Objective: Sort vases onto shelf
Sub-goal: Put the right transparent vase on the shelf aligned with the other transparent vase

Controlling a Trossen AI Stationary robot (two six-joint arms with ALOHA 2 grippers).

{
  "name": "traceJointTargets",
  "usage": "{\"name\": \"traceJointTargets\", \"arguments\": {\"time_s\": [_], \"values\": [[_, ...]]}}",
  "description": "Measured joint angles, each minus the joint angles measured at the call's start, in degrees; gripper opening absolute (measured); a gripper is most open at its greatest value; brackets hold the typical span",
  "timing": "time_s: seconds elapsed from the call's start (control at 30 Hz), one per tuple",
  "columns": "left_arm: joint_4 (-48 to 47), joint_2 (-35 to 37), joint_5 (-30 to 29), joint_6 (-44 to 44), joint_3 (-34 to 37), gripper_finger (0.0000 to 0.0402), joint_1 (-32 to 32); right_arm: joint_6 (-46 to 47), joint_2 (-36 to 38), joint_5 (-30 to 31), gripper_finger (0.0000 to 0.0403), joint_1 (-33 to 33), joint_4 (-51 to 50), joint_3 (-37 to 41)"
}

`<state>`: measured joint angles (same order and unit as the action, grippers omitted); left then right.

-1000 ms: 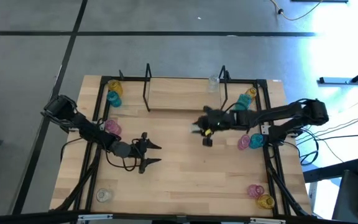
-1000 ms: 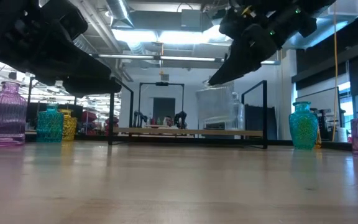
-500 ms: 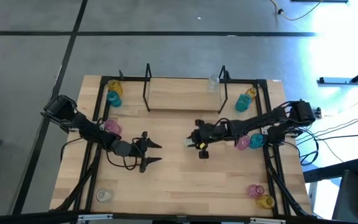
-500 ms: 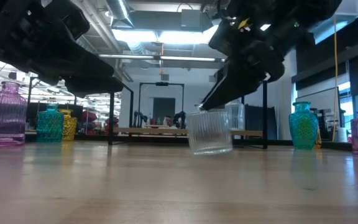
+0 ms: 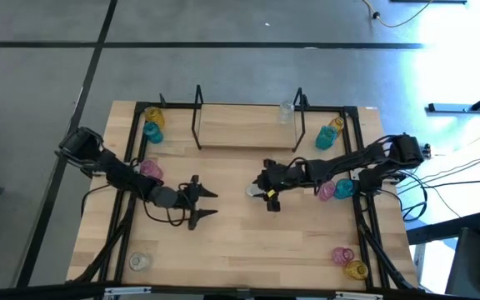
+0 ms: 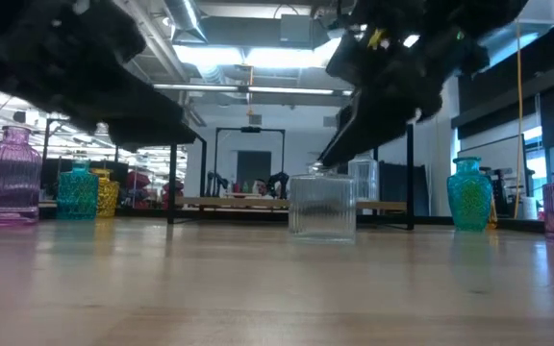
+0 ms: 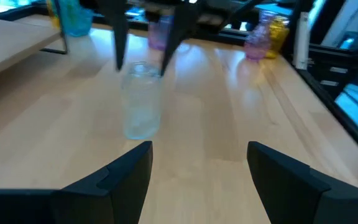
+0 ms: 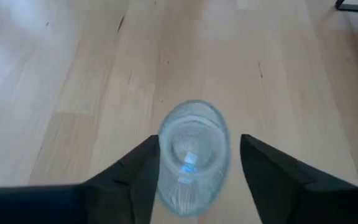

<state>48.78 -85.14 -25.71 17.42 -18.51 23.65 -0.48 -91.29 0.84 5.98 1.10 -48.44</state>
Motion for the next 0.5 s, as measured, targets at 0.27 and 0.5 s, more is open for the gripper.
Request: {"name": "traceJointTargets", "arguments": {"time_s": [0.27,0.5], "values": [[-13.8,-0.3,5.6,-9.4,-11.6,0.0256,-5.4,-1.2,13.8,0.9,0.0238,5.1,-4.8,0.2],[-14.6,-5.5,10.2,-11.8,-17.8,0.0256,-10.7,3.2,20.2,10.9,0.0237,14.1,-4.2,7.0]]}}
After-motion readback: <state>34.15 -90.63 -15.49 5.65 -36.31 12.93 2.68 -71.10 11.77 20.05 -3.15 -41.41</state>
